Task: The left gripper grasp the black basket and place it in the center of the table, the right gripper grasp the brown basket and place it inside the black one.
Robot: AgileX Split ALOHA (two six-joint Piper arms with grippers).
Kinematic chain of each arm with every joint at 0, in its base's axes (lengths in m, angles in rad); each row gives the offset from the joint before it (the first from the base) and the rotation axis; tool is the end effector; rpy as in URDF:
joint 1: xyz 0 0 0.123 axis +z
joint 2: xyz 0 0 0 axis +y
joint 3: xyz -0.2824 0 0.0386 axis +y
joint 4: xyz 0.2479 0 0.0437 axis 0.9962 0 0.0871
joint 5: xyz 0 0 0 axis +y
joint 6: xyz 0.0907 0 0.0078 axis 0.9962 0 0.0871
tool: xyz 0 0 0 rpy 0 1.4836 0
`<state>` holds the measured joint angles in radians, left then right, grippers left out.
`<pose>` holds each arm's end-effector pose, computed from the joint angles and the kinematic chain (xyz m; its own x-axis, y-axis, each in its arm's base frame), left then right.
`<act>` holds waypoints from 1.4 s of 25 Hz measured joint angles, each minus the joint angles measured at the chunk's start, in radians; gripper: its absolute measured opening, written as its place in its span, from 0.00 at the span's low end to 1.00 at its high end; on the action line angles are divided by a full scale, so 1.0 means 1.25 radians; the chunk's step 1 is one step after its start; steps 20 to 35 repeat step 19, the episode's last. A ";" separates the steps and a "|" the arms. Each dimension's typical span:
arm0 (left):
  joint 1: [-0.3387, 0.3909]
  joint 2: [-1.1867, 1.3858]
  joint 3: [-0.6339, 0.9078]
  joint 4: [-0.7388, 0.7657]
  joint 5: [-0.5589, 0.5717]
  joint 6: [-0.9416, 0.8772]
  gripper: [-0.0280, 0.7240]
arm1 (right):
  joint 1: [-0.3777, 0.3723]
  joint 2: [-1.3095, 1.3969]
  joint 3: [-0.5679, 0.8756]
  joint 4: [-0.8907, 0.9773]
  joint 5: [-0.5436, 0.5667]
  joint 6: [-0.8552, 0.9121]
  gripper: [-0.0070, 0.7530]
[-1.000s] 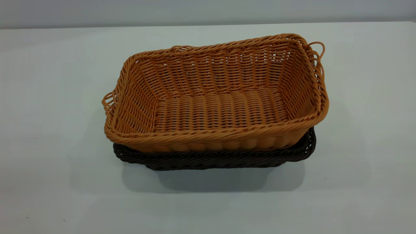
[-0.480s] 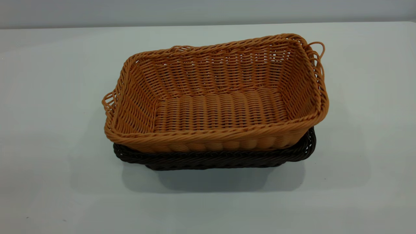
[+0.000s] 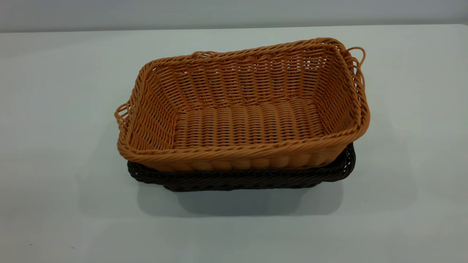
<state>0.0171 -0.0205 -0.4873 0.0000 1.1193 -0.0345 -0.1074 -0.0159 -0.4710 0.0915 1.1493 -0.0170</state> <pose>-0.0090 -0.0002 0.2688 -0.4996 -0.0430 -0.8652 -0.0344 0.9990 -0.0299 -0.0073 0.0084 0.2624 -0.5387 0.0786 -0.8388 0.0483 0.9969 0.0625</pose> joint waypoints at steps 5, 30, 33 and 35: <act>0.000 0.000 0.000 0.000 0.000 0.000 0.81 | 0.000 0.000 0.000 -0.006 0.000 0.014 0.76; 0.000 0.000 0.000 0.000 0.000 0.000 0.81 | 0.000 0.000 0.000 -0.007 -0.001 0.014 0.75; 0.000 0.000 0.000 0.000 0.000 0.000 0.81 | 0.000 0.000 0.000 -0.007 -0.001 0.014 0.75; 0.000 0.000 0.000 0.000 0.000 0.000 0.81 | 0.000 0.000 0.000 -0.007 -0.001 0.014 0.75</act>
